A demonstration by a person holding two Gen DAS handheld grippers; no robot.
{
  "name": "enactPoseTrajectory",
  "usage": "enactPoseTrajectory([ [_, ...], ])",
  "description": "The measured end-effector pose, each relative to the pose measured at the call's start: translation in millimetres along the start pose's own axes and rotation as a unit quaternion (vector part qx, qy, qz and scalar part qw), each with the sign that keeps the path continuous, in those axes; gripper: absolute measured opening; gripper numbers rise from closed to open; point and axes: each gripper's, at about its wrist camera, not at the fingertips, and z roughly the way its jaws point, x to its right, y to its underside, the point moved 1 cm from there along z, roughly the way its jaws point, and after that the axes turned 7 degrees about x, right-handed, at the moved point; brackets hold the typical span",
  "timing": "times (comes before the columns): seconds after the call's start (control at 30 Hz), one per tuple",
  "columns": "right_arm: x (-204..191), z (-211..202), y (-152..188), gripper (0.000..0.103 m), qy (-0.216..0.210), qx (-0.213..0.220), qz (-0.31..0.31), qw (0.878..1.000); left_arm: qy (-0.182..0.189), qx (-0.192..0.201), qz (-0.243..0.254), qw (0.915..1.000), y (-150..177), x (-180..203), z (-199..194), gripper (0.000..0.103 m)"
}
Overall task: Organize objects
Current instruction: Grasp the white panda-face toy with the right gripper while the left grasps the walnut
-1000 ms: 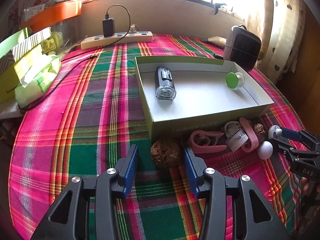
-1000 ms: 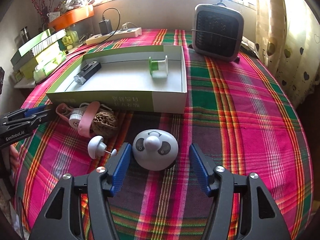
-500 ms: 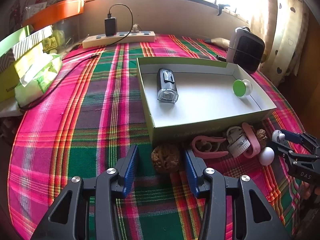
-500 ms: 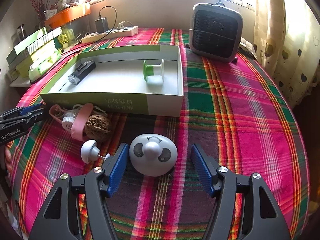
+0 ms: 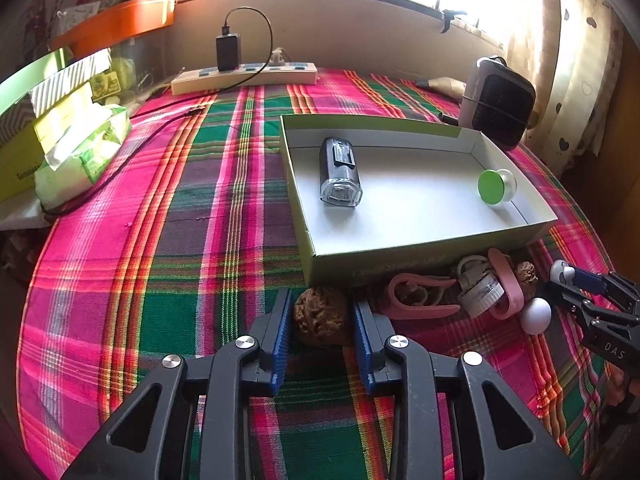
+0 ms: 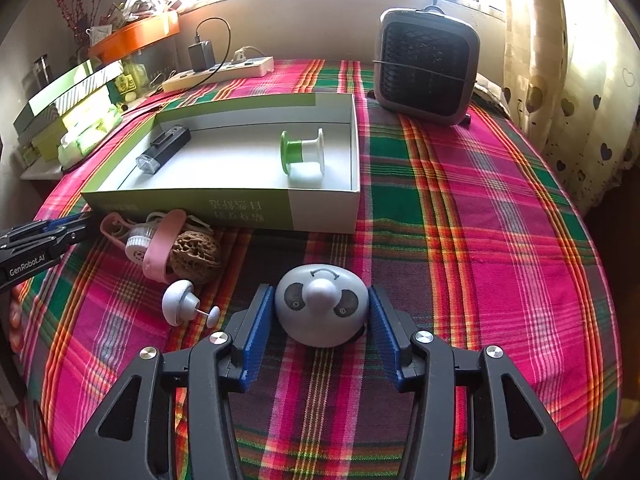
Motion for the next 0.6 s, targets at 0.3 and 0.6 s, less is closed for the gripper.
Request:
enactPoseTrajectory([
  [0.3,-1.1,-0.6,0.2,0.049,-0.003,0.002,0.0,1.0,0.001,0.0,0.0,1.0,0.0,0.7,-0.1,0.026],
  [0.6,-0.2,-1.1,0.5,0.049,-0.006,0.004,0.003,1.0,0.003,0.0,0.001,1.0,-0.4,1.2,-0.2,0.026],
])
